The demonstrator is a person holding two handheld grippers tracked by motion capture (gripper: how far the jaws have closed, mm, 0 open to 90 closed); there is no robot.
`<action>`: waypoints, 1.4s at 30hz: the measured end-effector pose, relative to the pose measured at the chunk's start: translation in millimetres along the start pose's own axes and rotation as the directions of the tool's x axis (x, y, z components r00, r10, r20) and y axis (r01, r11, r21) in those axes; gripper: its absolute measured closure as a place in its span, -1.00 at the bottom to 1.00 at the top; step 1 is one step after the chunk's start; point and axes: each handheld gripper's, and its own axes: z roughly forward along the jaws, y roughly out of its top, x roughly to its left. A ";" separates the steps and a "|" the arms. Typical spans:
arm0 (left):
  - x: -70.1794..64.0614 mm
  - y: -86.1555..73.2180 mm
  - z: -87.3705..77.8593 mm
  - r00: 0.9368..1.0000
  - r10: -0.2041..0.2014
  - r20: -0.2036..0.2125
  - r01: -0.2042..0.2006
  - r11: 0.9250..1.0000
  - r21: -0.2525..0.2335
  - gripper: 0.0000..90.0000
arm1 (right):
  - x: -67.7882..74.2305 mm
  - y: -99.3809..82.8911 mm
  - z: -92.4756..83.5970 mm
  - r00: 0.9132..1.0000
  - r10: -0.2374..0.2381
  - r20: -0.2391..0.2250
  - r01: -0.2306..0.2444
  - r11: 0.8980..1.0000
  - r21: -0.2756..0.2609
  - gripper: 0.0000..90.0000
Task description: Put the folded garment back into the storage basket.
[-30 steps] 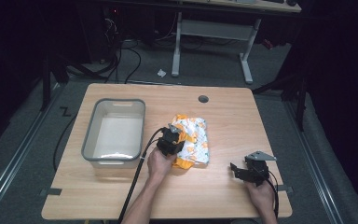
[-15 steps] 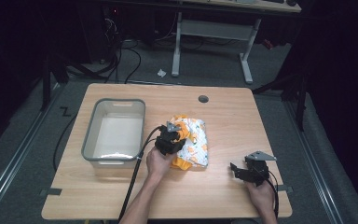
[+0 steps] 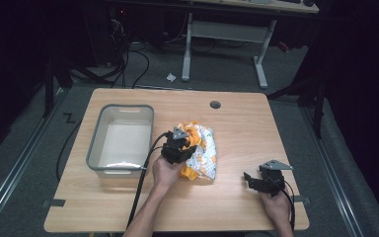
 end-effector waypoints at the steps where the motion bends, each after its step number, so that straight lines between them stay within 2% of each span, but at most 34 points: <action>1: -1.0 0.5 -2.0 1.000 0.001 0.004 -0.001 1.000 -0.007 0.67 | 0.0 0.0 0.0 1.000 0.000 0.000 0.000 1.000 0.000 -0.38; 8: -4.5 2.8 -12.1 0.999 0.006 0.039 -0.004 1.000 -0.030 0.67 | 0.0 0.0 0.0 1.000 0.000 0.000 0.000 1.000 0.000 -0.38; 19: 0.4 5.2 -28.8 0.998 -0.005 0.056 0.008 0.998 -0.061 0.68 | 0.0 0.0 0.0 1.000 0.000 0.000 0.000 1.000 0.000 -0.38; 26: 2.7 5.3 -39.6 0.999 -0.001 0.052 0.004 0.998 -0.070 0.68 | 0.0 0.0 0.0 1.000 0.000 0.001 0.000 1.000 0.000 -0.38; 31: 5.1 6.4 -46.3 0.997 -0.010 0.071 0.017 0.996 -0.089 0.68 | 0.0 0.0 0.0 1.000 0.000 0.000 0.000 1.000 0.000 -0.38; 36: 4.2 11.9 -52.2 0.998 0.012 0.058 -0.007 0.996 -0.089 0.68 | 0.0 0.0 0.0 1.000 0.000 0.000 0.000 1.000 0.000 -0.38; 42: 8.1 15.9 -62.3 0.998 0.006 0.059 0.001 0.993 -0.115 0.68 | 0.0 0.0 0.0 1.000 -0.001 0.000 0.001 1.000 0.000 -0.38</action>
